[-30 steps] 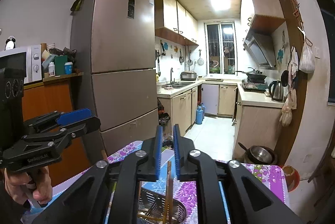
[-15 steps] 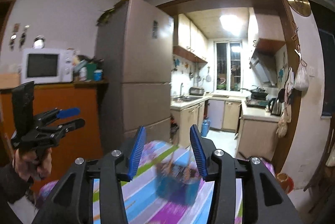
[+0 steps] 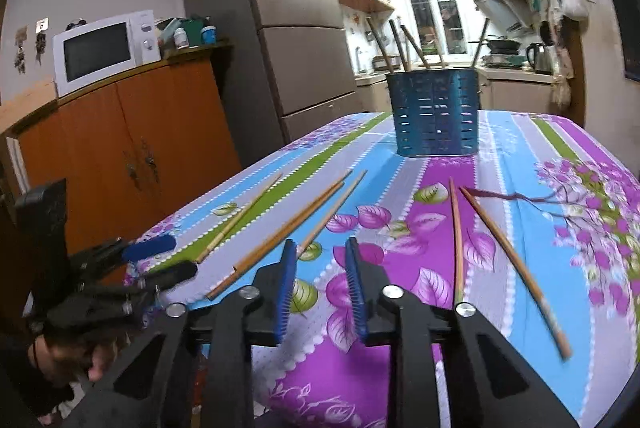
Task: Organize utensils
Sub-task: 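Lower to the table and grasp a chopstick with the left gripper while the right gripper grasps another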
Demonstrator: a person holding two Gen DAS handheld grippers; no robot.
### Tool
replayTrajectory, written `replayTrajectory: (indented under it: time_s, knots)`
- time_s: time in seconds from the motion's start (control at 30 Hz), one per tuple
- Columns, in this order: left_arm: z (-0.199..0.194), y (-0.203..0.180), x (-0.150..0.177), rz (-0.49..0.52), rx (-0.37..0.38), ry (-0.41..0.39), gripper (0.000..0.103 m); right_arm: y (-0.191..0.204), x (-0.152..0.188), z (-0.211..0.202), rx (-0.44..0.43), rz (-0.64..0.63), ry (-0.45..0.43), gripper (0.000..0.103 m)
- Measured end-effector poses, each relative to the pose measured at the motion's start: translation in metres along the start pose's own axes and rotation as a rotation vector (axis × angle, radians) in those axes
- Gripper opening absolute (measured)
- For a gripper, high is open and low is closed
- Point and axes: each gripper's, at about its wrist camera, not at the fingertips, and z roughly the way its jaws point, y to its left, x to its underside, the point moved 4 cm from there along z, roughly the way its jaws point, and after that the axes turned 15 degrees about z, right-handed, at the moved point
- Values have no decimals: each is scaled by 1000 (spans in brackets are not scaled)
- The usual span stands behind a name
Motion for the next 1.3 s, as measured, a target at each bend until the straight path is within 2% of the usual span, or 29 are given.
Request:
replayTrajectory:
  time_s: [0.13,0.3,0.43,0.77,0.87,1.3]
  knots:
    - [7,-8,11,36,-20,-2,60,-18,9,-21,137,-57,-68,26]
    - [10,-12,25,44,-20,-13,55,-47,17,-18,222,-38,-68,26]
    - [9,-17,28,54,-17,-21,49,-57,18,-2,234,-30,-47,25]
    - [14,-27,31,55,2,-27,21,-71,29,3,243,8,-28,15]
    - [15,-30,29,52,4,-33,19,-71,29,3,249,2,-30,13]
    - [13,-35,32,41,-19,-46,18,-73,31,-2,243,3,-39,13]
